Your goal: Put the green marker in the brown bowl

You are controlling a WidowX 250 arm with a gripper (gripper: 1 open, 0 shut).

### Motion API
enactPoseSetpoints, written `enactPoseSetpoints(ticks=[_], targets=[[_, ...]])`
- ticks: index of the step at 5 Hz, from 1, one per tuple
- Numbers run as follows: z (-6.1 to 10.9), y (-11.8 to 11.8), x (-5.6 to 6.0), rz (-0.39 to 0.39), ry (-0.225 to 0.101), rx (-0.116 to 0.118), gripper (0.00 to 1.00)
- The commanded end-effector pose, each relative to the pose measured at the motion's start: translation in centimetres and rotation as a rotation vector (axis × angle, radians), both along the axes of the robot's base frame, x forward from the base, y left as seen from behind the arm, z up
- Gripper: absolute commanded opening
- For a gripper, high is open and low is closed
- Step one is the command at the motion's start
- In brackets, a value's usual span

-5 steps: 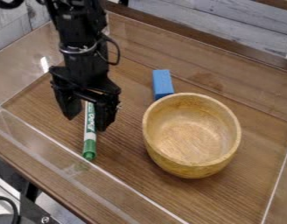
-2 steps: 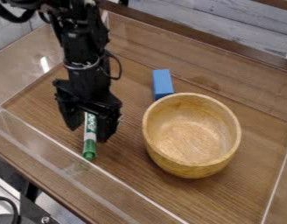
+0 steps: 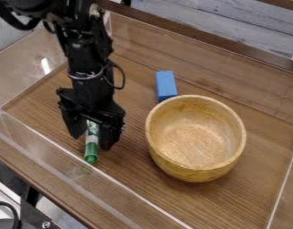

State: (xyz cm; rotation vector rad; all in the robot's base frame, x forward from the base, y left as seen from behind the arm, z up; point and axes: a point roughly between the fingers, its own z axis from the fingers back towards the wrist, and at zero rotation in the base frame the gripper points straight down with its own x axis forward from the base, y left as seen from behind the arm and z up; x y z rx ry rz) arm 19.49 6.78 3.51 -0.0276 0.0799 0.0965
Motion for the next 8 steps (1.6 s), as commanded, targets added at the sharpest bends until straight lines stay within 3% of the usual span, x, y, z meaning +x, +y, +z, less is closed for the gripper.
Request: enactPoseSetpoints(ticks=[1,4,5,8], targets=[[-0.3,0.3,0.6,0.001,-0.019,0.021,1.00],[-1.1,0.1,0.9,0.002,-0.014,0.030,1.00],[-1.1,0.0,0.9,0.000,-0.013,0.031,0.00],[0.6,-0.2,1.0,-0.015,-0.005,0.044,0.00]])
